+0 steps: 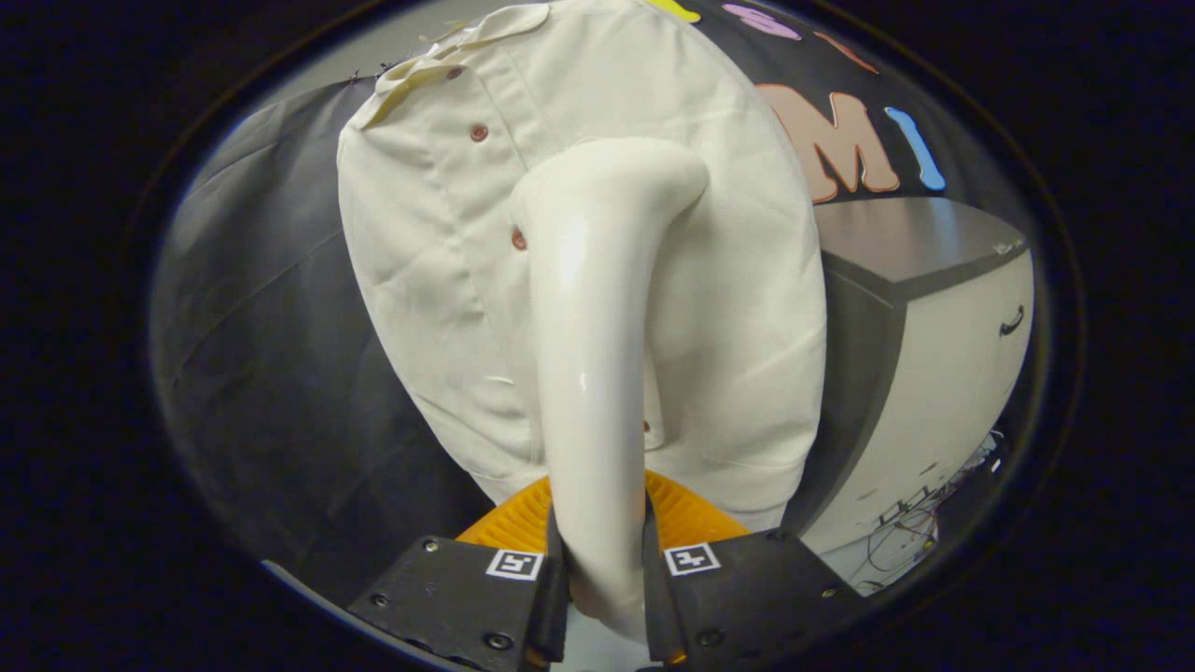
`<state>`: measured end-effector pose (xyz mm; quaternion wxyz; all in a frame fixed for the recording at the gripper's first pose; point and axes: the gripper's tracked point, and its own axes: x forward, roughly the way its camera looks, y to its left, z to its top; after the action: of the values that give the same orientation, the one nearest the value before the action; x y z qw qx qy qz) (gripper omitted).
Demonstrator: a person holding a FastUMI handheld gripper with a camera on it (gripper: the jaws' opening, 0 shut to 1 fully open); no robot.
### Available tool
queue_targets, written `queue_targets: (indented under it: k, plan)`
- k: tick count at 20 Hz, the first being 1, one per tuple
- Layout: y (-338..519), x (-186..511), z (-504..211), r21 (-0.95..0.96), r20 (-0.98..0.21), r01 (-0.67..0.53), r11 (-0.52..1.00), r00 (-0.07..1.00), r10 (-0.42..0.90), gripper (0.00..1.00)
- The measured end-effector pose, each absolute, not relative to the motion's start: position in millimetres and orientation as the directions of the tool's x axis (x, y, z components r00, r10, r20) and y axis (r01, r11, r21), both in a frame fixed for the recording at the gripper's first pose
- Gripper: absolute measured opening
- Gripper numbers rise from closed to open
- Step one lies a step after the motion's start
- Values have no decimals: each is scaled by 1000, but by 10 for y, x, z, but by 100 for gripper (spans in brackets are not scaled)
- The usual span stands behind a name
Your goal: Iron the clothes twice with a garment steamer, once on the left side and once on the right side.
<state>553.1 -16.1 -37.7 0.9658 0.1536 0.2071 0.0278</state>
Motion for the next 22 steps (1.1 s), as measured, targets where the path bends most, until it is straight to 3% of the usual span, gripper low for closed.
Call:
queue_targets:
  k: [16, 22]
  plan:
    - [-111, 5024, -1102, 334, -545, 70, 940, 828, 132, 33]
    - [-97, 4774, -847, 335, -510, 42, 941, 848, 144, 34]
